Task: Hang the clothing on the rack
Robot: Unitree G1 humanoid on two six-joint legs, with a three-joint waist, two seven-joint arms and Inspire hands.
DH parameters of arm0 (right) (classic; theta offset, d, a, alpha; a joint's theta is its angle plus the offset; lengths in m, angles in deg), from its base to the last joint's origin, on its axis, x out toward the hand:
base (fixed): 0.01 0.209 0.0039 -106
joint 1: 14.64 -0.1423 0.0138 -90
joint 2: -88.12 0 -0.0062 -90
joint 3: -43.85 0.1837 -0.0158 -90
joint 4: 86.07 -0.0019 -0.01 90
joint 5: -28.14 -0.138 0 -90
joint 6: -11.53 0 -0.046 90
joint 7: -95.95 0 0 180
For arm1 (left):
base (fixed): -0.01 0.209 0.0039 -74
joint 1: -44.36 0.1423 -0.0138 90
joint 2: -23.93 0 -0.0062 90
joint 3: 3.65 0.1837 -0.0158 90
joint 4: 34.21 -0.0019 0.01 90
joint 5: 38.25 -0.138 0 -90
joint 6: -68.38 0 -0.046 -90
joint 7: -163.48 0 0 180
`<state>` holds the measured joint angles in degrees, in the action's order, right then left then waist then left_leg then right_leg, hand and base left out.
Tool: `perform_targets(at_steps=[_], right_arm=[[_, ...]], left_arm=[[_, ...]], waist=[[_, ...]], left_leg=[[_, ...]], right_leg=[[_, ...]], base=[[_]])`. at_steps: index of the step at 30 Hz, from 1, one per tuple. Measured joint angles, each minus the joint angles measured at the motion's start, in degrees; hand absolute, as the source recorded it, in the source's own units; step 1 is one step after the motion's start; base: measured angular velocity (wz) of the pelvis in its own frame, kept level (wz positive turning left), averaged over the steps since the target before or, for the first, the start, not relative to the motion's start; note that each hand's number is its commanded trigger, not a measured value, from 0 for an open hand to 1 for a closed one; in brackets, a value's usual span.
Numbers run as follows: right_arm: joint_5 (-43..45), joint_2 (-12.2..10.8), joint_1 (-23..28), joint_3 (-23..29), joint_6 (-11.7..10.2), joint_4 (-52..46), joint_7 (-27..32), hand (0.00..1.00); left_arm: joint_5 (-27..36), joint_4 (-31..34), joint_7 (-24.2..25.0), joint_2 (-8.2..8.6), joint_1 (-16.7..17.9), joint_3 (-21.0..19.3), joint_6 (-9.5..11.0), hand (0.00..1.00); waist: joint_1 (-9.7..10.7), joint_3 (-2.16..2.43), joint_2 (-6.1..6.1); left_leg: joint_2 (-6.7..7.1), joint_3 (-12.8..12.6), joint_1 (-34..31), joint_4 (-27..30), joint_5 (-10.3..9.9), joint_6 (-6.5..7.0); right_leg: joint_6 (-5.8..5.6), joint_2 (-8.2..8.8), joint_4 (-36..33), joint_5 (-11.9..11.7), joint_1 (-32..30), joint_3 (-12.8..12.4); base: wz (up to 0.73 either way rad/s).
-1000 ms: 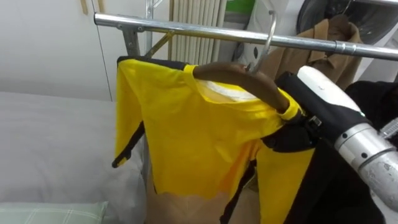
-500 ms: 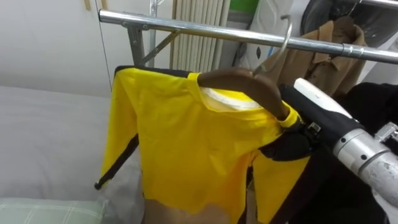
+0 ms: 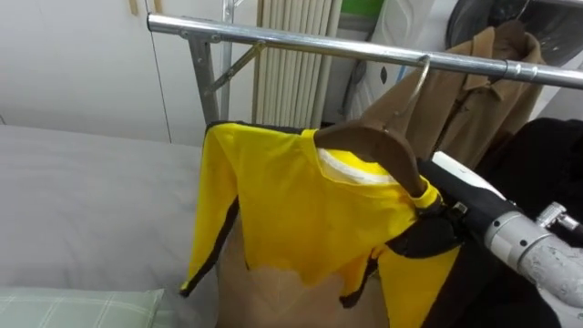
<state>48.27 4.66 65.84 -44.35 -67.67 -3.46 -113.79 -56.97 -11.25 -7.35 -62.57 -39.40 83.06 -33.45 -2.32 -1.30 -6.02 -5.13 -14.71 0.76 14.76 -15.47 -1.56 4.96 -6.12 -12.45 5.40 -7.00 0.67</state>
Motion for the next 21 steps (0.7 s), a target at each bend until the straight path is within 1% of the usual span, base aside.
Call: perform_targets(at_steps=[5, 7, 10, 13, 15, 17, 21], right_arm=[[0.05, 0.0, 0.0, 0.01, 0.0, 1.74, 0.2, 1.0], [0.06, 0.0, 0.0, 0.01, 0.0, 2.28, 0.2, 1.0], [0.06, 0.0, 0.0, 0.01, 0.01, 2.41, 0.2, 1.0], [0.05, 0.0, 0.0, 0.01, 0.01, 2.41, 0.21, 1.0], [0.06, 0.0, 0.0, 0.01, 0.01, 2.42, 0.22, 1.0], [0.05, 0.01, 0.0, 0.03, 0.0, 2.42, 0.48, 1.0], [0.06, 0.01, 0.0, 0.03, 0.0, 2.39, 1.49, 1.0]], left_arm=[[0.0, 0.68, 0.06, 0.13, 0.05, 0.0, 0.31, 0.0], [-0.11, 0.68, 0.08, 0.18, 0.05, 0.0, 0.43, 0.0], [-0.31, 0.68, 0.37, 0.22, 0.05, 0.0, 0.53, 0.0], [-1.01, 0.68, 0.51, 0.24, 0.06, 0.0, 0.59, 0.0], [-1.25, 0.67, 0.52, 0.27, 0.16, -0.01, 0.59, 0.0], [-1.25, 0.68, 0.52, 0.28, 0.3, 0.0, 0.63, 0.0], [-1.27, 0.68, 0.52, 0.26, 0.38, 0.01, 0.9, 0.0]], waist=[[-0.06, 0.04, 0.2], [-0.07, 0.12, 0.27], [-0.05, 0.35, 0.41], [-0.07, 0.71, 0.41], [-0.06, 0.74, 0.45], [-0.07, 1.03, 0.41], [0.1, 1.13, 0.27]], left_leg=[[-0.01, -0.01, -0.06, 0.0, 0.0, 0.0], [-0.01, 0.0, -0.03, 0.0, 0.0, -0.01], [-0.01, 0.0, 0.02, 0.0, 0.0, -0.01], [-0.02, 0.01, 0.15, 0.0, 0.0, -0.01], [-0.03, 0.04, 0.98, -0.02, 0.0, -0.01], [-0.02, 0.02, 1.09, 0.0, 0.01, -0.01], [0.09, 0.06, 1.09, 0.09, 0.13, 0.02]], right_leg=[[0.0, -0.02, 0.05, 0.0, -0.06, 0.01], [0.0, -0.02, 0.05, 0.0, 0.0, 0.3], [0.0, 0.02, -0.03, 0.0, 0.07, 0.43], [0.01, 0.02, -0.14, 0.0, 0.14, 0.44], [0.0, 0.01, -0.08, 0.0, 0.98, 0.45], [0.0, 0.01, -0.13, 0.0, 1.05, 0.39], [0.01, 0.12, -0.21, 0.0, 1.04, 0.23]], base=[[0.0], [0.0], [0.0], [0.0], [0.0], [0.0], [0.0]])
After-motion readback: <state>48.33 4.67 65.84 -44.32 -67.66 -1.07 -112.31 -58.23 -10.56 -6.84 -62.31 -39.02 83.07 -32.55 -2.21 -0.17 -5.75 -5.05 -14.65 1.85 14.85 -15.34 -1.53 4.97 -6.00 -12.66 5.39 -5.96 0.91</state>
